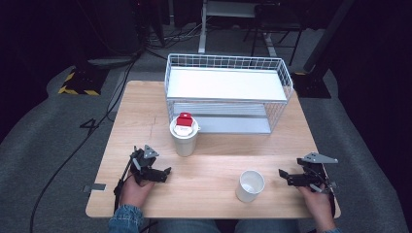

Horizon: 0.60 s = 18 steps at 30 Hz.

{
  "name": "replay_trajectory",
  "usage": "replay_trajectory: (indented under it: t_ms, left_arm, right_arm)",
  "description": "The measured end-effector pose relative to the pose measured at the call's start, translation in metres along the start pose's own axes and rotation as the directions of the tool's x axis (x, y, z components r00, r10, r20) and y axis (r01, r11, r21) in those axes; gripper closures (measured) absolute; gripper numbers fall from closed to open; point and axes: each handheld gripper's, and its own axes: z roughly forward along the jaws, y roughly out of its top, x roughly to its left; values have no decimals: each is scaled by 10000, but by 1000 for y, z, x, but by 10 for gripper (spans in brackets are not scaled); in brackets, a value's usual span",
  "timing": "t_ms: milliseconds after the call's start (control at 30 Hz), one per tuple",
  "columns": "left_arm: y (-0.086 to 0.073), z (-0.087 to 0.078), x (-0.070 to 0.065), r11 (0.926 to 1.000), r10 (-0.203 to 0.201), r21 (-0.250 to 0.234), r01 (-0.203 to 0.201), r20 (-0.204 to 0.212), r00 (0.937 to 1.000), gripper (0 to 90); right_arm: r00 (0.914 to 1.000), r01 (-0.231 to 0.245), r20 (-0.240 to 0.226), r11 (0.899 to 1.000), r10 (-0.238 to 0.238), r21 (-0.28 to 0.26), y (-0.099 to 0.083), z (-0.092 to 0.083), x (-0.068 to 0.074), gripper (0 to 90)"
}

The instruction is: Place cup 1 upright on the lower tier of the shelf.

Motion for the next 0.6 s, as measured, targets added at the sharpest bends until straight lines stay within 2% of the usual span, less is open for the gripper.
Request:
replay_trajectory:
  t_ms: [33, 133, 167, 267, 300, 433, 467, 533, 567, 600]
  left_arm:
    - [0, 0, 0, 10000, -2, 1, 2, -1, 10000, 5]
    - [0, 0, 0, 10000, 5, 3, -5, -3, 10000, 4]
    - [0, 0, 0, 10000, 1, 3, -1, -3, 10000, 4]
    - [0, 0, 0, 10000, 0, 2, 0, -1, 10000, 4]
    - [0, 0, 0, 10000, -3, -1, 3, 0, 10000, 5]
    - [0, 0, 0, 10000, 15, -10, -15, -8, 10000, 4]
    - [0, 0, 0, 10000, 1, 3, -1, -3, 10000, 5]
    - [0, 0, 0, 10000, 25, -17, -25, -14, 10000, 4]
    - [0, 0, 0, 10000, -2, 1, 2, -1, 10000, 4]
    - [0, 0, 0, 10000, -2, 1, 2, -1, 10000, 4]
  right_arm:
    - [9998, 207, -66, 9993, -209, -315, 3, -10, 7, 37]
    - [9990, 376, -207, 9979, -388, -520, 6, -17, 13, 37]
    - [9983, 464, -327, 9961, -490, -744, 9, -25, 20, 32]
    - [9979, 463, -402, 9951, -500, -876, 11, -31, 26, 16]
    - [9967, 566, -521, 9926, -625, -1070, 14, -39, 32, 15]
    - [9942, 616, -792, 9898, -721, -1283, 17, -47, 40, 15]
    - [9913, 708, -1004, 9874, -855, -1416, 18, -52, 45, 15]
    - [9900, 730, -1093, 9867, -893, -1451, 19, -54, 48, 15]
    - [9863, 769, -1332, 9858, -971, -1494, 22, -58, 55, 15]
    - [9863, 769, -1332, 9858, -971, -1494, 22, -58, 55, 15]
